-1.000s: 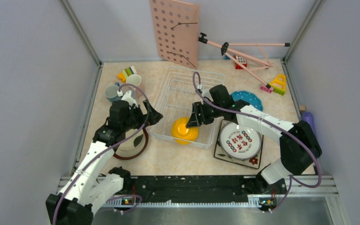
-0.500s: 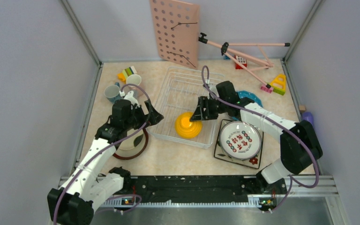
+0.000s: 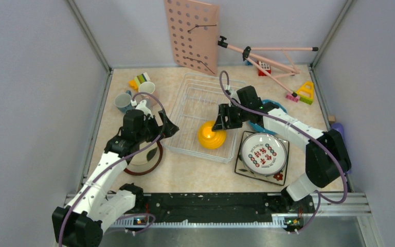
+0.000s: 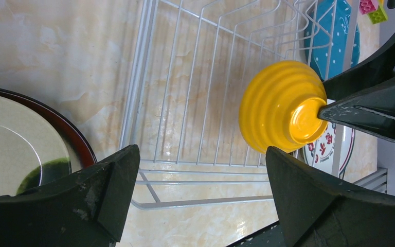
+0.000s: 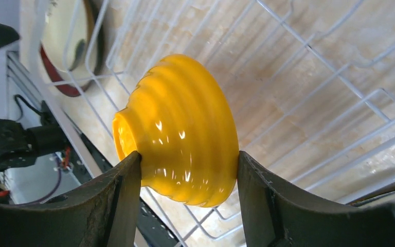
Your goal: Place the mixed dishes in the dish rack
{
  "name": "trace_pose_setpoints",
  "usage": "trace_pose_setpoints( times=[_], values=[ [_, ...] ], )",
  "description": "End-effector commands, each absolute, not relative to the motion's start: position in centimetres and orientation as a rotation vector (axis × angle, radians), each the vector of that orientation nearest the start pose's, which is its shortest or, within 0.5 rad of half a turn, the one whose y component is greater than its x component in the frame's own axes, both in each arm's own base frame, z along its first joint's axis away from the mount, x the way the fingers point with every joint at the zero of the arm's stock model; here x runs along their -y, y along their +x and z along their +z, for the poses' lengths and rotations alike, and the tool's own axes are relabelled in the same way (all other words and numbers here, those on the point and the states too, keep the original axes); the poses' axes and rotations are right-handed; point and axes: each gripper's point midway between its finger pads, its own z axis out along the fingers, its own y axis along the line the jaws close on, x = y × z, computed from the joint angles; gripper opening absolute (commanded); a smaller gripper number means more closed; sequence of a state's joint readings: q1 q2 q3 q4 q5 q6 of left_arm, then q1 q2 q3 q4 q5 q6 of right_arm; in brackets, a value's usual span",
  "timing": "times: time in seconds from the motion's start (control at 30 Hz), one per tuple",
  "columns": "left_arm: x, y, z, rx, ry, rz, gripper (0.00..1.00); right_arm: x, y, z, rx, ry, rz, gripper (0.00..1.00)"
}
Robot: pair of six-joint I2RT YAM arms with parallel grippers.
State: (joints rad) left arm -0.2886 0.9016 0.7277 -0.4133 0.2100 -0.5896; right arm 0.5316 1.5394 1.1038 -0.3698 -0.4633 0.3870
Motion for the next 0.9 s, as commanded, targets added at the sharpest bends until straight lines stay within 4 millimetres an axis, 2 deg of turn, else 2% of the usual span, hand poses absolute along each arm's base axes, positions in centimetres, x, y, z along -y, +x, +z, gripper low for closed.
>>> trace_pose_setpoints(
  times=[0.0,0.17,0.23,0.37,0.47,0.53,0.57,0.7,0.87],
  values=[
    [13.5,26.5,17.5,-2.207,-0.197,-0.693,0.97,-27.0,29.4,13.4,-2.465,-0.494,0.888,0.04],
    [13.0,26.6,17.5,-2.206,-0.211,-0.658,0.96,-26.1,28.3,11.6,-2.560,-0.546,0.821,0.05],
    [12.7,26.7,17.5,-2.204,-0.223,-0.637,0.96,-25.6,28.1,11.2,-2.587,-0.565,0.769,0.12],
    [12.7,26.7,17.7,-2.197,-0.219,-0.639,0.96,-25.1,27.8,11.2,-2.602,-0.592,0.691,0.35],
    [12.7,26.7,17.7,-2.198,-0.217,-0.639,0.96,-24.9,27.8,11.8,-2.594,-0.610,0.635,0.60],
    [12.7,26.7,17.6,-2.202,-0.216,-0.637,0.96,-24.8,27.7,12.2,-2.591,-0.636,0.594,0.86],
    [12.7,26.7,17.6,-2.206,-0.216,-0.637,0.96,-24.8,27.7,12.4,-2.589,-0.637,0.579,0.95],
    [12.9,26.7,17.5,-2.213,-0.213,-0.642,0.96,-25.2,28.2,12.9,-2.567,-0.619,0.585,0.98],
    [12.9,26.7,17.6,-2.215,-0.207,-0.644,0.96,-25.7,28.4,12.8,-2.568,-0.597,0.613,0.92]
  ],
)
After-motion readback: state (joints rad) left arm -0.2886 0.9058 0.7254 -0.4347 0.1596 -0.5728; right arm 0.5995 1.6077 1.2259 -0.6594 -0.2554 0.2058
